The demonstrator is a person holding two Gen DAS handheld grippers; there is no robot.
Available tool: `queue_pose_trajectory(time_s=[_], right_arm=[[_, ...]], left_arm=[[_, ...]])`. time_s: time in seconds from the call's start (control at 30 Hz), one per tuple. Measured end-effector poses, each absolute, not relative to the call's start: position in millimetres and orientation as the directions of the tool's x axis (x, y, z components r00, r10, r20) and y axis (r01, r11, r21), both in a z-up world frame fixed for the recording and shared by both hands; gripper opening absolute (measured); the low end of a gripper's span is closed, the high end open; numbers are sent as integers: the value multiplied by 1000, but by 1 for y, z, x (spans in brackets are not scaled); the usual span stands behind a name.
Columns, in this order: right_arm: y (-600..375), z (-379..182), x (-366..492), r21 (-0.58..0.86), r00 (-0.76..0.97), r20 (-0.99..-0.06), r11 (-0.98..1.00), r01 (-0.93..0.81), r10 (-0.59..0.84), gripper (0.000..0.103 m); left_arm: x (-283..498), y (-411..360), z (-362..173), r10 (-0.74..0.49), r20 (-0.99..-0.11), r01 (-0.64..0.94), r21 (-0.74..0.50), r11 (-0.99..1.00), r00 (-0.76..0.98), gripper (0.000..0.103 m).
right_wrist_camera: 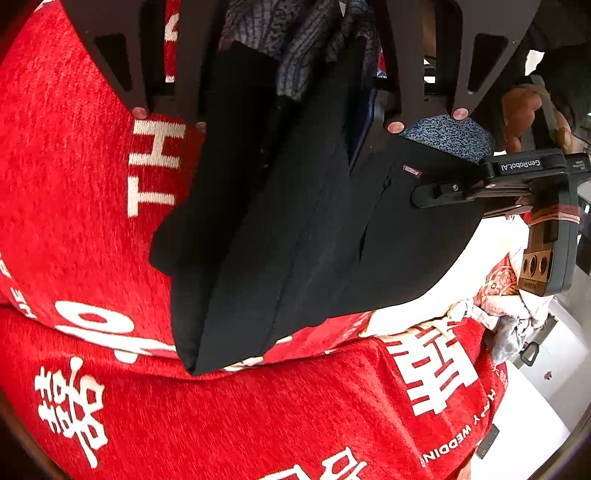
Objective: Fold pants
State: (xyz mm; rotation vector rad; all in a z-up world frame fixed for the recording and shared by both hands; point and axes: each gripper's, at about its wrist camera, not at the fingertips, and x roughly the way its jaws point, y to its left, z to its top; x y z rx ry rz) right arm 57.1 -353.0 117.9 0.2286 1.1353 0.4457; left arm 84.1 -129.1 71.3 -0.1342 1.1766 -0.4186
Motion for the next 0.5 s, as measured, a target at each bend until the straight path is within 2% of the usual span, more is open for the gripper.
queue_pose_trajectory(time_s=[0.27,0.5], right_arm=[[-344,141,80,391,385,-801,887,-245,459,53],[-330,144,125,374,375,-811,891,-257,449,53]], left_arm=[[109,-116,95,-377,-856,238,-308,921,354,50],[149,-104,93,-366,-863,193,-315,929,348,50]])
